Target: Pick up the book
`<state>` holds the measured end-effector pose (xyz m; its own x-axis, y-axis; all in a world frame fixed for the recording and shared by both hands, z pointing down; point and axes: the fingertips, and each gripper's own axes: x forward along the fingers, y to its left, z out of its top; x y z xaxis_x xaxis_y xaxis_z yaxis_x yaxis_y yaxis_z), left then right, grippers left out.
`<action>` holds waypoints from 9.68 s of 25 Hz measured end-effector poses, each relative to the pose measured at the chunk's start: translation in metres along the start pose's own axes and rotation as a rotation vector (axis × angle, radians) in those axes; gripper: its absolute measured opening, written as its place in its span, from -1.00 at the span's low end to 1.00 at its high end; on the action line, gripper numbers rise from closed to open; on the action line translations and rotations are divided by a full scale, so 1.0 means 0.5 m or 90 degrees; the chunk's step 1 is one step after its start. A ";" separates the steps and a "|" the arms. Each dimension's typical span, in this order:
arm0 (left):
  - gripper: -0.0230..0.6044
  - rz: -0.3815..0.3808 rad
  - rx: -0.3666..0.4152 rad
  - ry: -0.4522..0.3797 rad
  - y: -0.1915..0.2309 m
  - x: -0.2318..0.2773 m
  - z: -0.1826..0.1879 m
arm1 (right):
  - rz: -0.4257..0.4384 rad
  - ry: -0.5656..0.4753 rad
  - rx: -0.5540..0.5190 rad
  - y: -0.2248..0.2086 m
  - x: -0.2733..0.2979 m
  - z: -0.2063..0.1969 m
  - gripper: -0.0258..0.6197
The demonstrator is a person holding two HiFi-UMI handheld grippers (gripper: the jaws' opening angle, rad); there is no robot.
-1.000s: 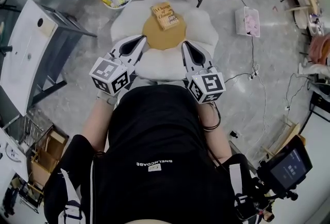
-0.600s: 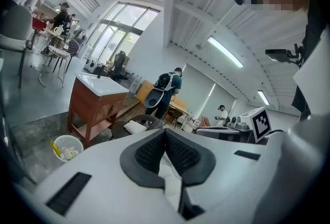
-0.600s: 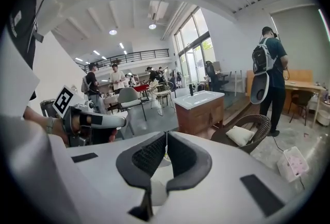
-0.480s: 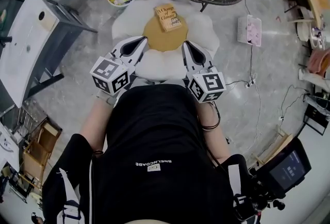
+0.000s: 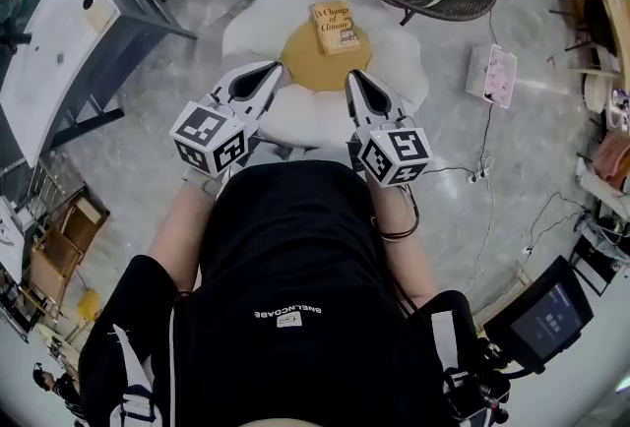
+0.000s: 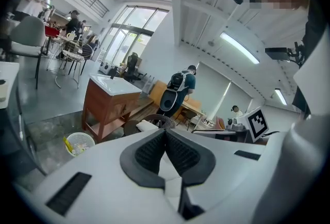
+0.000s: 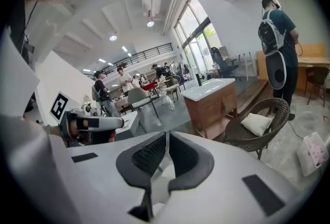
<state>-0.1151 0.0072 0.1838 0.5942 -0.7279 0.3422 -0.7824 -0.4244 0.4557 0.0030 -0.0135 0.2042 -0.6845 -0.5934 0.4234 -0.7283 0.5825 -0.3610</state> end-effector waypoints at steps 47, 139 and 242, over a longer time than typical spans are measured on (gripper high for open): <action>-0.88 0.148 -0.114 0.118 0.125 0.160 -0.378 | 0.103 0.168 0.094 -0.305 0.207 -0.405 -0.84; -0.88 0.209 -0.246 0.213 0.504 0.411 -1.061 | 0.136 0.209 0.763 -0.743 0.751 -1.201 -0.17; -0.88 0.211 -0.219 0.204 0.444 0.325 -0.910 | 0.323 0.040 0.822 -0.515 0.600 -0.833 -0.41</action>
<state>-0.1074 0.0395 0.7148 0.3958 -0.5699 0.7201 -0.8630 0.0374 0.5039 -0.0017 -0.1101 0.7704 -0.9029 -0.4280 0.0406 0.0587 -0.2163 -0.9746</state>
